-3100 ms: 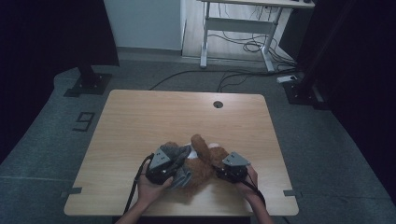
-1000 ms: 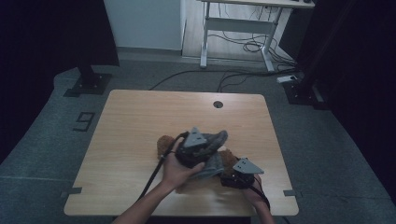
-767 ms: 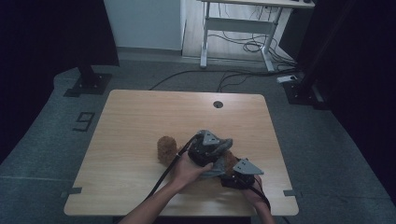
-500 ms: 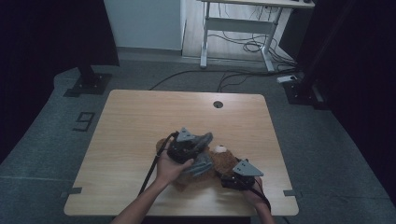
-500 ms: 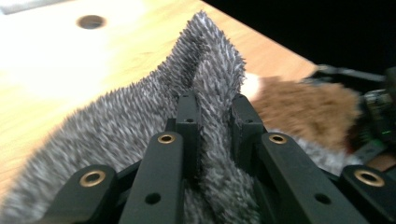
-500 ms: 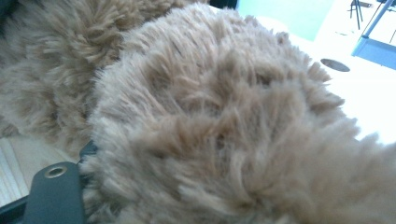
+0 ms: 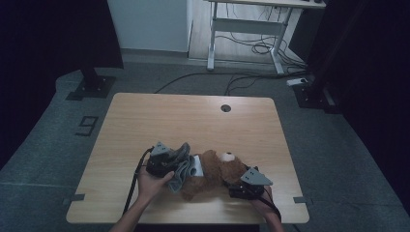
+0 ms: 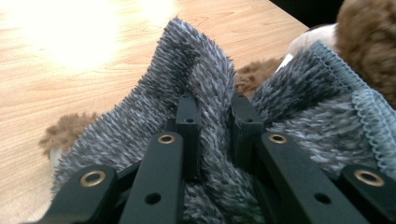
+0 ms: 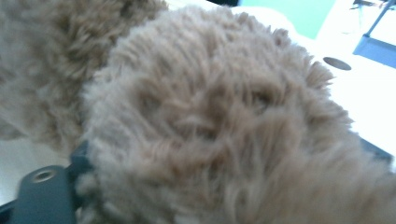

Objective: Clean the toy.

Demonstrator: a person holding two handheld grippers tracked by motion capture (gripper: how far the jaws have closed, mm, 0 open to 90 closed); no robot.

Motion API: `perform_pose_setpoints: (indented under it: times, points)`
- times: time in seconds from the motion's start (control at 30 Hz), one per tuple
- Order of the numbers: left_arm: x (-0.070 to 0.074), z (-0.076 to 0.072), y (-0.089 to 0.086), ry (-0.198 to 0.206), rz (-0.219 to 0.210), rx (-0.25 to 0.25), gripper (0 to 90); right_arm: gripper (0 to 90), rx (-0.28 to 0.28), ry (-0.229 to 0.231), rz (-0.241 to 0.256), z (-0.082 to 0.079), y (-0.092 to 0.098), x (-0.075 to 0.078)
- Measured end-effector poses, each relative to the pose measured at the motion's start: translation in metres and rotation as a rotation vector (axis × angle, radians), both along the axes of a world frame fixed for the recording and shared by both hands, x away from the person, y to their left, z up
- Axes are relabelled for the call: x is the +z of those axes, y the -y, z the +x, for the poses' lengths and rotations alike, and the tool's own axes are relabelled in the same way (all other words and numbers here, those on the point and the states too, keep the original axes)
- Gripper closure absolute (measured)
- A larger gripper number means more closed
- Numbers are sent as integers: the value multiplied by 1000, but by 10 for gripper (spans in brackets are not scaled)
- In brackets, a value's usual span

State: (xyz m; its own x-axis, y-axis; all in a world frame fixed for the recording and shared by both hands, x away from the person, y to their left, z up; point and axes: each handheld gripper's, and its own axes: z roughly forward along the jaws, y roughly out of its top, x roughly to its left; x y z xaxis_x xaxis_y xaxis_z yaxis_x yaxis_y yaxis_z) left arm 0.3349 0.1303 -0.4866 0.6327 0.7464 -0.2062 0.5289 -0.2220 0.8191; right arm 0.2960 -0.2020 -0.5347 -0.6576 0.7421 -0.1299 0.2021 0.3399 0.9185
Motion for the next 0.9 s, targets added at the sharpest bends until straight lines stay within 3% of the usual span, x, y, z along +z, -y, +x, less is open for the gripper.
perform_pose_setpoints:
  times: [0.03,0.07,0.17,0.27,0.4,0.53,0.57,0.6,0.67,0.7,0.73,0.8,0.83,0.9]
  points:
    - [-1,-3,0,12,-4,3,773,92,24,-24,55,-3,4,6]
    - [-3,-6,-1,25,-6,7,773,92,24,-24,55,-3,4,6]
    - [-11,-17,-2,42,-11,1,777,65,75,-59,151,-8,14,23]
    - [-13,-21,-3,50,-5,3,779,59,88,-64,147,-10,14,32]
    - [-17,-25,-8,43,-11,4,779,51,124,-84,177,-6,13,53]
    - [-19,-27,-11,38,-15,1,779,61,146,-111,269,0,16,73]
    - [-18,-28,-11,39,-15,0,779,68,114,-123,255,6,17,81]
    - [-18,-28,-11,39,-16,-3,779,68,114,-123,255,6,17,81]
    - [-18,-29,-11,37,-19,-8,779,65,104,-169,223,14,15,82]
    - [-17,-30,-11,36,-20,-12,778,55,107,-228,187,19,12,80]
    - [-17,-30,-11,33,-22,-18,778,55,107,-228,187,19,12,80]
    - [-16,-31,-11,20,-33,-33,778,44,116,-283,169,21,10,75]
    - [-16,-32,-11,3,-41,-53,775,43,102,-334,131,22,10,67]
    - [-16,-32,-10,-5,-43,-65,774,37,90,-358,107,21,9,62]
